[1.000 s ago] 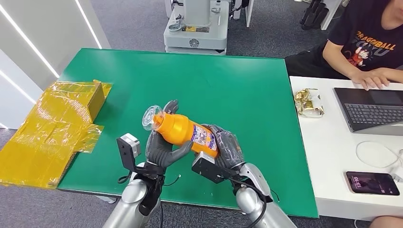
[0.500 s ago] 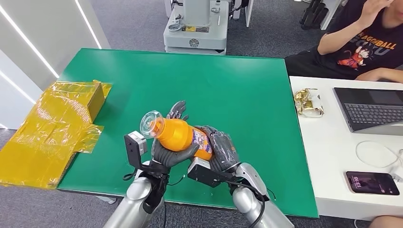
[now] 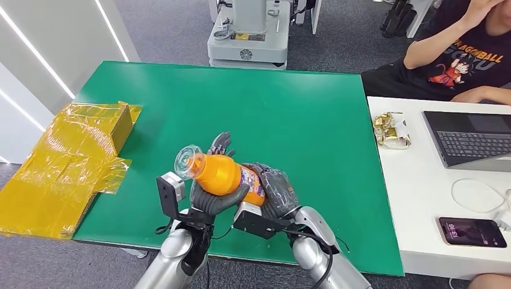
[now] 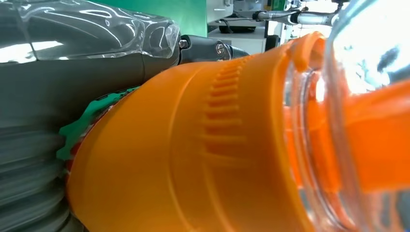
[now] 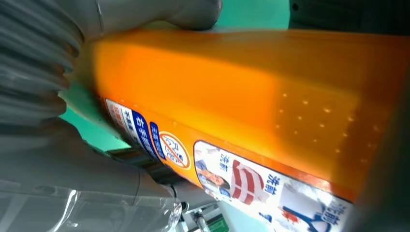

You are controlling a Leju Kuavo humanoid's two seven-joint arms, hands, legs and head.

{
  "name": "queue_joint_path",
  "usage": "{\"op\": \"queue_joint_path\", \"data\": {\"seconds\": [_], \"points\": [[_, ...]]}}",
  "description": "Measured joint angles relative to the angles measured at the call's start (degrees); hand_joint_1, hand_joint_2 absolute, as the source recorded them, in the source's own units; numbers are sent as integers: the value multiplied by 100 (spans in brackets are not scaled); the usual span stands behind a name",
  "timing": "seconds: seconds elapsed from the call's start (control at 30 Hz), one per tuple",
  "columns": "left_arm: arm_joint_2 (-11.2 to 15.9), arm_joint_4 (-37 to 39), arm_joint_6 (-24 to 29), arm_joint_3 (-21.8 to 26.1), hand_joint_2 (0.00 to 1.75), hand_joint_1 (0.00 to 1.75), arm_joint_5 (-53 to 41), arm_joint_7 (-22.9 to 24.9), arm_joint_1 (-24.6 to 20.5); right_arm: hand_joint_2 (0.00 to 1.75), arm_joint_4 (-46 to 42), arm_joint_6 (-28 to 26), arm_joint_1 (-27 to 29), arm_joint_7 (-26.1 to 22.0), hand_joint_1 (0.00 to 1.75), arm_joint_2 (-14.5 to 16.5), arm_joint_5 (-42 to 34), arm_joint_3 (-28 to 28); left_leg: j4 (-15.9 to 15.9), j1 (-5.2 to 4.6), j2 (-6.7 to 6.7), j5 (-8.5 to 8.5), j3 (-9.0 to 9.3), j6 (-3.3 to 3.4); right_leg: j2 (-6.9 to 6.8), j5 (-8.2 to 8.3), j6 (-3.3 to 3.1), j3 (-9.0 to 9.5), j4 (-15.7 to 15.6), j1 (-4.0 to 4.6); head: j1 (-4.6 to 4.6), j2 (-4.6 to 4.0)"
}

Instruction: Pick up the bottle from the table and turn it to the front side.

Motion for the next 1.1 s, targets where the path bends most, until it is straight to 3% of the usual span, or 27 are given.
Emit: {"op": "queue_joint_path", "data": {"seconds": [0.07, 0.13, 0.77, 0.8, 0.93, 1.1], "points": [[-5, -16, 61, 28, 175, 154, -72, -27, 45, 175, 22, 44, -1, 51, 175, 17, 34, 5, 0, 0, 1, 0, 0, 0, 0, 0, 0, -1, 0, 0, 0, 0], [-12, -44, 111, 64, 175, 171, -135, -49, 99, 175, 38, 86, 0, 96, 175, 33, 64, 5, 0, 0, 0, 0, 0, 0, 0, 0, 0, -1, 0, 0, 0, 0], [-36, -213, 399, 91, 175, 175, -366, -144, 233, 175, -57, 309, 69, 200, 175, 88, -25, 5, 0, 0, 1, 0, 1, 0, 1, 0, 0, -1, 0, 0, -1, 0], [-36, -216, 414, 91, 175, 175, -369, -145, 233, 175, -64, 304, 71, 211, 167, 91, -48, 6, 0, 0, 1, 0, 1, 0, 1, 0, 0, -1, 0, 0, -1, 0], [-36, -245, 461, 91, 175, 175, -380, -151, 233, 175, -131, 148, 115, 260, 3, 102, -127, 8, 0, 0, 0, 0, 1, 0, 0, 0, 0, -1, 0, 0, -1, 0], [-26, -308, 586, 101, 175, 175, -385, -161, 213, 175, -422, -191, 326, 180, 0, 103, -297, 9, 0, 0, -1, 0, 0, 0, -1, 0, 0, -1, 0, 0, -1, 0]]}}
